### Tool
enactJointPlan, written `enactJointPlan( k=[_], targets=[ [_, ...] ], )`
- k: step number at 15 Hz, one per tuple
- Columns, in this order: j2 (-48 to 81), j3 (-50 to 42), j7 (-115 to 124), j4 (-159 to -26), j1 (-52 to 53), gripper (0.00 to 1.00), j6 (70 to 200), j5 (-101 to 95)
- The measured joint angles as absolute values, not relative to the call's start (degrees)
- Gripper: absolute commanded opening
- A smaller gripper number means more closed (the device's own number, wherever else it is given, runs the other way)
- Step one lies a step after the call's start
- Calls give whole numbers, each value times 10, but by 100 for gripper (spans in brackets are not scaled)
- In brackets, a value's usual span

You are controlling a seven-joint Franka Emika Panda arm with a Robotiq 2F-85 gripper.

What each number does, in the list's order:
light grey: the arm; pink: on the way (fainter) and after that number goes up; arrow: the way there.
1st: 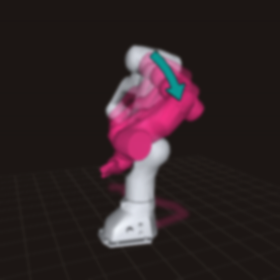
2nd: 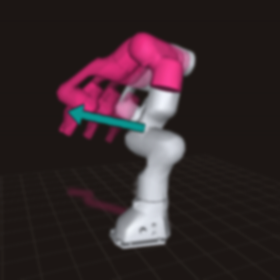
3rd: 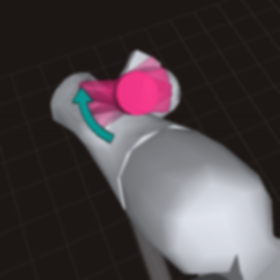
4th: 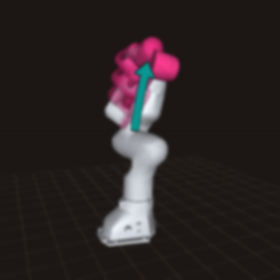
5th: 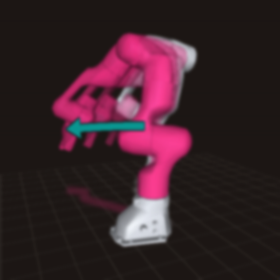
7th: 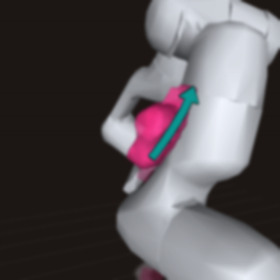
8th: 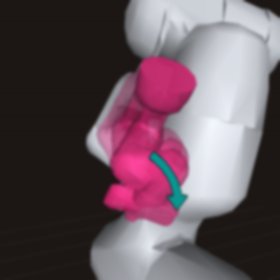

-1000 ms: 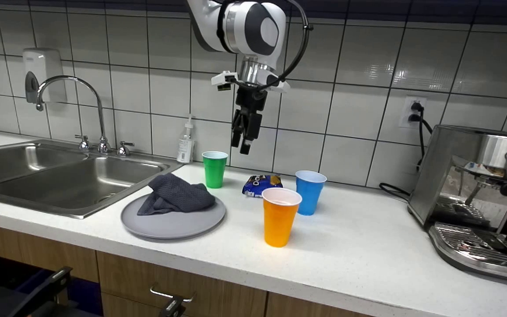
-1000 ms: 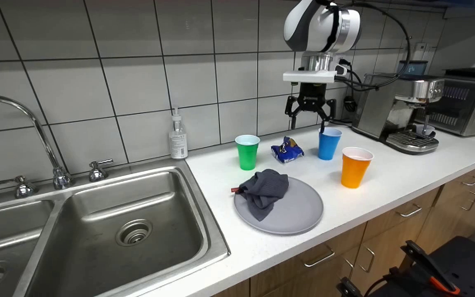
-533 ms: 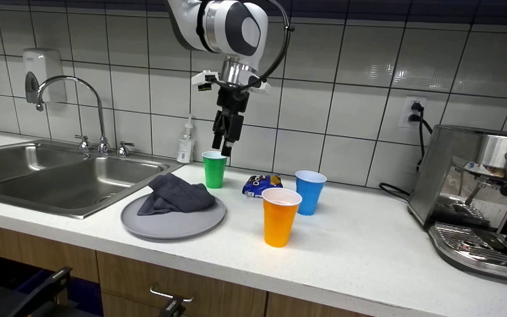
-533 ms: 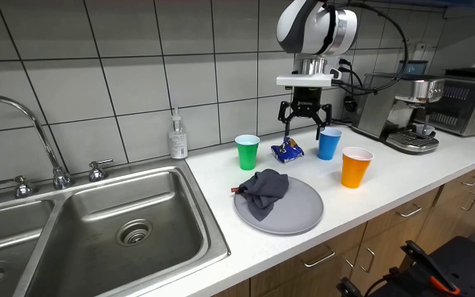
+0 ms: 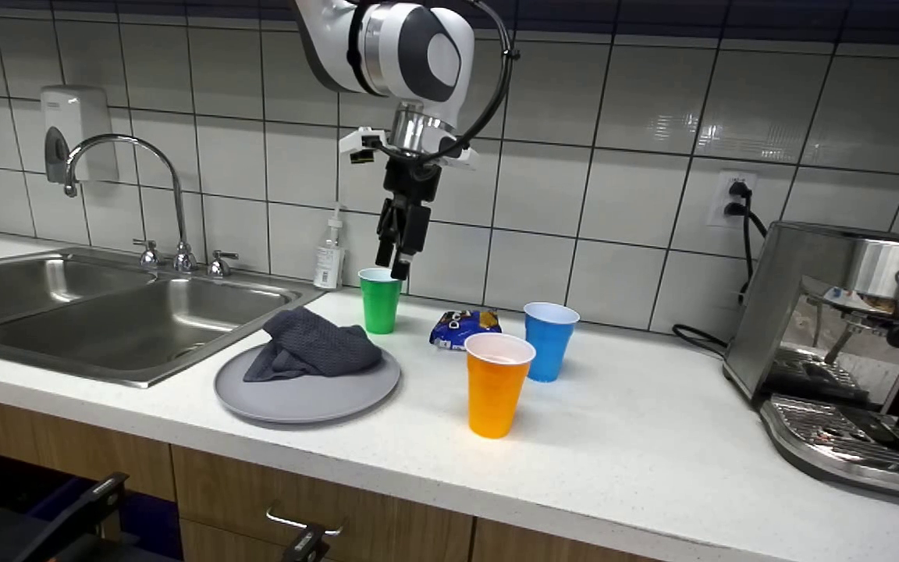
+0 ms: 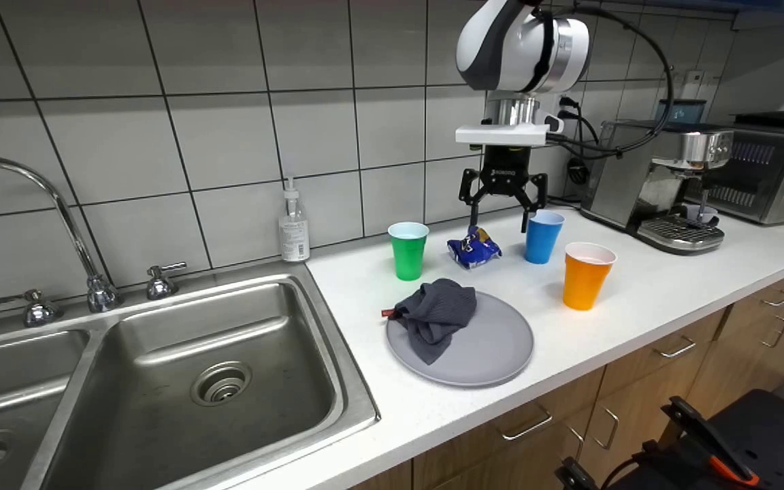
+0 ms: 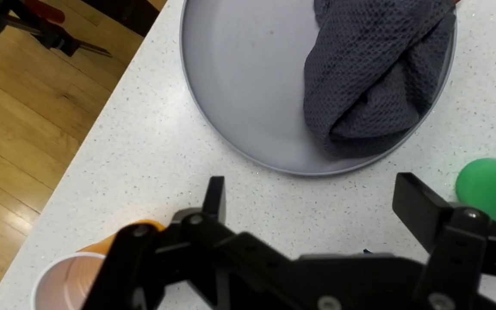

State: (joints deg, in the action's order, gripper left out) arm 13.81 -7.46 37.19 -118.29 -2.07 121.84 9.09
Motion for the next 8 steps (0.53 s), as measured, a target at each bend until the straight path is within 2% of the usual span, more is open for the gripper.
enactJointPlan(
  k=[8],
  targets=[
    [138,-65,431,-1220,2,100,1315,92]
  ],
)
